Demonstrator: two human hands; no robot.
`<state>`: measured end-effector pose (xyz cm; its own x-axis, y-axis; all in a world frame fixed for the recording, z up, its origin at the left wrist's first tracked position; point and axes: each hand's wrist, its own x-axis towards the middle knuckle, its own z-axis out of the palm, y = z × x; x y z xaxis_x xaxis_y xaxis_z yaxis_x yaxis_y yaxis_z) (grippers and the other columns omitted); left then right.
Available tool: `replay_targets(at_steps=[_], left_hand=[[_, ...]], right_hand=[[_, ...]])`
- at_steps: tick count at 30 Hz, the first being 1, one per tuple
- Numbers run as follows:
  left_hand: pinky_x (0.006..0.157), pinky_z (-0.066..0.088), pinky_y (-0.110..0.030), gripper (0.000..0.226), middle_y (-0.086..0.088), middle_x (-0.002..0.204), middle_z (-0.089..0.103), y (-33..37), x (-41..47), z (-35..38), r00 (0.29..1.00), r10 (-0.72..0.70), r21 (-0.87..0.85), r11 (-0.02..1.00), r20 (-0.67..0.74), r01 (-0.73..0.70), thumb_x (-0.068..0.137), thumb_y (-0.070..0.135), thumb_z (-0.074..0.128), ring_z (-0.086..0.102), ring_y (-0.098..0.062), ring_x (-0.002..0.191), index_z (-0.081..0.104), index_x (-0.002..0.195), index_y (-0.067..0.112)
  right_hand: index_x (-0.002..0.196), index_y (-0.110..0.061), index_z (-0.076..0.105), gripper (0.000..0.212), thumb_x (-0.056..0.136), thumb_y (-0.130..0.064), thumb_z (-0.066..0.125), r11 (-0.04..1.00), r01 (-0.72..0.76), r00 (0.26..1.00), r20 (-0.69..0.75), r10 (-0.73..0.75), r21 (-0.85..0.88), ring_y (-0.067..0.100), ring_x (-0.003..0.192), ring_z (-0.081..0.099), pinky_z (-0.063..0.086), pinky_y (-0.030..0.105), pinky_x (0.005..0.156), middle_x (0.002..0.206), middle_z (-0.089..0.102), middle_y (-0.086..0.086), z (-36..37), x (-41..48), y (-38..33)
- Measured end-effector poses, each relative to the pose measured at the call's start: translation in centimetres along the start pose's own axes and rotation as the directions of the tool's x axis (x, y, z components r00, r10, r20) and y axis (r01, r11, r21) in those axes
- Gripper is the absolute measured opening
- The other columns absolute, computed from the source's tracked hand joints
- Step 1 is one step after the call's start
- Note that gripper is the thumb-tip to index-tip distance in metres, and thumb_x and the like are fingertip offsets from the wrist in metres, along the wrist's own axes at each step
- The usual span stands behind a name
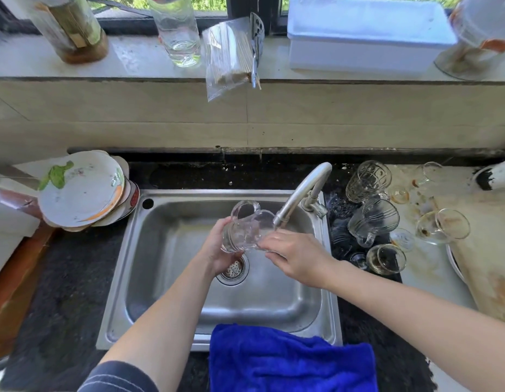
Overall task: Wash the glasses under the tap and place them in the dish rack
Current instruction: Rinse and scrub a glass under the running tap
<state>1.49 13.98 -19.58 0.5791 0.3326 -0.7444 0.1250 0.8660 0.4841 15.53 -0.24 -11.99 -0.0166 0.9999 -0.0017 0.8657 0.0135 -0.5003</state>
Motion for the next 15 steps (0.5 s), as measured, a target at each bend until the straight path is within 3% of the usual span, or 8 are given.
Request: replay_targets(at_steps=[3,6,9,13,15], left_hand=[[0.055,0.042,-0.024,0.030,-0.002,0.077,0.063,-0.1,0.4,0.8,0.998,-0.023,0.131,0.991,-0.062,0.031,0.081,0.045,0.053,0.056,-0.015,0.059,0.064,0.092,0.019],[0.065,0.042,-0.029,0.030,-0.002,0.084,0.065,1.1,0.5,-0.1,0.992,-0.039,0.195,0.979,-0.116,0.061,0.080,0.046,0.054,0.057,-0.017,0.067,0.064,0.095,0.021],[0.057,0.036,-0.026,0.028,-0.002,0.069,0.062,1.7,-0.1,-0.2,0.985,-0.113,0.241,0.960,-0.128,0.141,0.084,0.043,0.051,0.053,-0.017,0.059,0.064,0.083,0.018],[0.055,0.035,-0.025,0.034,-0.001,0.068,0.058,1.2,-0.7,0.8,0.973,-0.198,0.376,0.898,-0.123,0.230,0.084,0.049,0.050,0.052,-0.016,0.057,0.062,0.078,0.017],[0.058,0.038,-0.026,0.044,-0.004,0.073,0.064,1.1,-1.0,0.2,0.966,-0.238,0.390,0.884,-0.097,0.257,0.085,0.057,0.048,0.058,-0.019,0.061,0.066,0.085,0.017]], right_hand=[[0.110,-0.015,0.065,0.033,0.096,-0.028,0.038,0.989,0.016,0.998,0.056,-0.008,-0.148,0.024,0.102,0.062,0.054,0.040,0.071,0.108,0.066,0.002,0.7,1.1,-0.9],[0.112,-0.014,0.067,0.025,0.089,-0.012,0.059,0.985,0.126,0.991,0.055,-0.120,-0.119,0.021,0.108,0.063,0.055,0.036,0.080,0.112,0.069,0.002,0.1,0.3,0.0],[0.107,-0.013,0.071,0.032,0.076,-0.004,0.071,0.973,0.186,0.982,0.022,-0.185,-0.138,0.020,0.105,0.065,0.057,0.034,0.081,0.108,0.071,0.002,0.6,0.1,1.2],[0.090,-0.013,0.071,0.015,0.081,-0.024,0.064,0.957,0.232,0.969,0.130,-0.211,-0.176,0.021,0.094,0.066,0.057,0.035,0.066,0.092,0.070,-0.001,0.8,1.4,0.8],[0.085,-0.015,0.070,0.030,0.090,-0.035,0.049,0.958,0.243,0.969,0.069,-0.235,-0.152,0.019,0.088,0.067,0.055,0.031,0.065,0.087,0.070,-0.003,0.2,1.0,1.5]])
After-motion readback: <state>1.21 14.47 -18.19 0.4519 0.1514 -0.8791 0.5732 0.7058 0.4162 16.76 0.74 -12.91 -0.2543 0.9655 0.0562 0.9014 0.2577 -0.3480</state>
